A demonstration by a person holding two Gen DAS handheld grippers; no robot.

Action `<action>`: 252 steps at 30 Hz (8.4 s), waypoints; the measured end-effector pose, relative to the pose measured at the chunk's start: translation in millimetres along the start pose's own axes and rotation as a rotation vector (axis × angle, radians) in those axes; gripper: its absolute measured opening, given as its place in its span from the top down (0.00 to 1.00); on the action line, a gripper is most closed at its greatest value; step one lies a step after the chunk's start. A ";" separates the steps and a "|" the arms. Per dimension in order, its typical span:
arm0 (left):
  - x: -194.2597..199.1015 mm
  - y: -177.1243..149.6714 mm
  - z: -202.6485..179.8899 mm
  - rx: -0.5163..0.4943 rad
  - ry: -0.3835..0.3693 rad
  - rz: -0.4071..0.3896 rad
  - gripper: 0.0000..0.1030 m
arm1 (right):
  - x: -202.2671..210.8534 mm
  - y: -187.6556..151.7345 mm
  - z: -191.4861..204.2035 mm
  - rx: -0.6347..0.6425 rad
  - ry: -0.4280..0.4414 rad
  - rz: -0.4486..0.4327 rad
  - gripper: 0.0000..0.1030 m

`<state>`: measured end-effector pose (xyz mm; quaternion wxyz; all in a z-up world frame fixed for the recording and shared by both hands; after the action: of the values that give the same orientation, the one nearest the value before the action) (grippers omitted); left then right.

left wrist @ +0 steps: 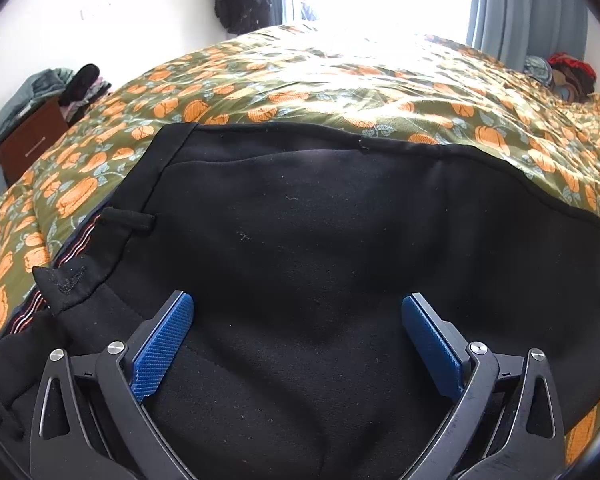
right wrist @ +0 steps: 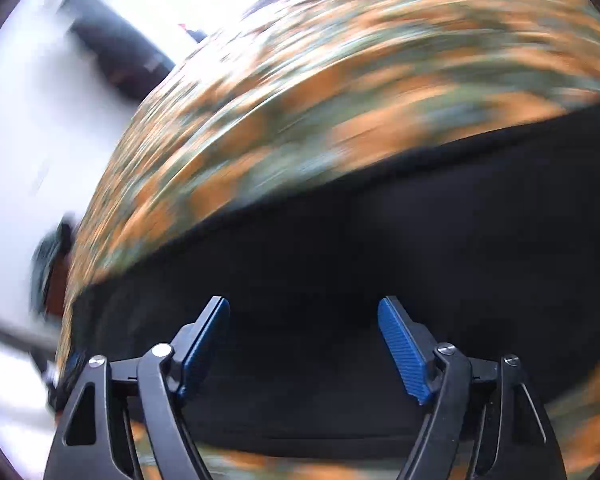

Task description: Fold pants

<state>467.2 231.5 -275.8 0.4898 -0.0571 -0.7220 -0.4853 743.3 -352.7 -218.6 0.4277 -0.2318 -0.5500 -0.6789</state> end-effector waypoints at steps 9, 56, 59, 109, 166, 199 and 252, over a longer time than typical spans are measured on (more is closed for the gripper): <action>0.0 -1.1 -1.0 -0.007 0.011 -0.010 0.01 | 119.8 9.3 -151.6 -0.388 0.133 -0.272 0.26; 152.5 -85.0 -36.8 -0.214 -0.198 0.135 0.01 | 260.5 -326.8 105.4 0.177 -0.103 -0.350 0.22; 163.0 -120.1 -48.3 -0.308 -0.221 0.142 0.01 | 216.0 -339.5 164.2 0.319 0.021 -0.213 0.22; 60.0 -88.3 -86.3 -0.290 -0.096 0.053 0.00 | 119.8 -382.7 186.2 0.511 -0.084 -0.048 0.00; 59.9 -88.5 -86.5 -0.289 -0.097 0.052 0.00 | 120.7 -383.7 186.4 0.539 -0.056 -0.044 0.00; 60.2 -88.8 -86.6 -0.290 -0.096 0.052 0.00 | 195.4 -361.6 79.0 -0.431 0.216 -0.271 0.19; 161.2 -128.1 16.6 0.164 -0.607 0.452 0.94 | 240.3 -310.8 -45.8 -0.042 -0.018 -0.025 0.90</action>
<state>302.1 113.9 -236.2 0.3514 -0.3164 -0.8397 -0.2671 364.1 -465.3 -213.6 0.4095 -0.2398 -0.5423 -0.6933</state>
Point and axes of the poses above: each gripper's, at about its wrist camera, not at the fingertips, and x roughly against the way its jaws point, z to its left, y to its top, the point moved 5 cm from there along -x, roughly the way its jaws point, and after that the axes turned 8 degrees about x, right-handed, at the moved point
